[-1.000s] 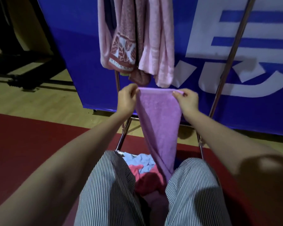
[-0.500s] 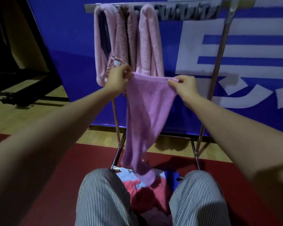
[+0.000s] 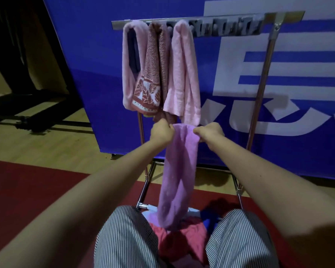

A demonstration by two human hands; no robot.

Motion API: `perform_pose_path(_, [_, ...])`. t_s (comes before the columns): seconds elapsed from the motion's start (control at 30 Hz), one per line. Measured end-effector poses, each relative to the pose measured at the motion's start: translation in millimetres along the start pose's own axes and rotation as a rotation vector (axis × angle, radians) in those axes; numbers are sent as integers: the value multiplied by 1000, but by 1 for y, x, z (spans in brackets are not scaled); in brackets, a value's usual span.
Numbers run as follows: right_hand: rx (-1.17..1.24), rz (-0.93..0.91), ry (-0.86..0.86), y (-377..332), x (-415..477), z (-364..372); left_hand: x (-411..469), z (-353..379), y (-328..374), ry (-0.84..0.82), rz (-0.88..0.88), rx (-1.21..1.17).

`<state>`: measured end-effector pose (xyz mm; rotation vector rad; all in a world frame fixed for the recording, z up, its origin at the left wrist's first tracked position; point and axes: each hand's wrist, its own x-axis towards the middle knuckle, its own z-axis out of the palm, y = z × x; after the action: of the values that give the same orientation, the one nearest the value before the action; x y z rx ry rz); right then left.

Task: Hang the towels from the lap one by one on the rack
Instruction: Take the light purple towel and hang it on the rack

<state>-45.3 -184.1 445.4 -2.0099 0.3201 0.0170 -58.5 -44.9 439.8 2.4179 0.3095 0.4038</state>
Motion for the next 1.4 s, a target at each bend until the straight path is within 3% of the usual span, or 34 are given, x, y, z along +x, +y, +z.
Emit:
perform_pose_path(0.17, [182, 45, -162, -3, -14, 21, -23, 18, 2, -28, 36, -183])
perform_pose_path(0.3, [301, 75, -155, -3, -22, 28, -27, 20, -3, 12, -19, -401])
perform_pose_path(0.43, [396, 94, -199, -4, -29, 28, -28, 19, -9, -97, -71, -556])
perform_pose_path(0.63, [301, 25, -323, 10, -27, 18, -26, 17, -14, -100, 44, -447])
perform_pose_path(0.7, [242, -69, -355, 18, -27, 9, -24, 12, -15, -90, 129, -336])
perform_pose_path(0.8, [58, -305, -257, 29, -18, 1, -18, -1, -17, -139, 250, -294])
perform_pose_path(0.93, [67, -403, -334, 28, -14, -8, -14, -18, -19, -270, 383, -320])
perform_pose_path(1.03, [-15, -492, -333, 18, -14, -14, -9, -29, -18, -292, 472, -202])
perform_pose_path(1.1, [48, -555, -276, 2, -13, -18, 1, -42, -11, -178, 581, -142])
perform_pose_path(1.2, [294, -626, -197, -39, -19, -26, 13, -62, 8, 32, 569, -413])
perform_pose_path(1.27, [404, -580, -262, -52, -21, -29, 15, -64, 13, -3, 523, -536])
perform_pose_path(1.4, [432, -462, -412, -39, -16, -26, 10, -63, 9, -192, 457, -564])
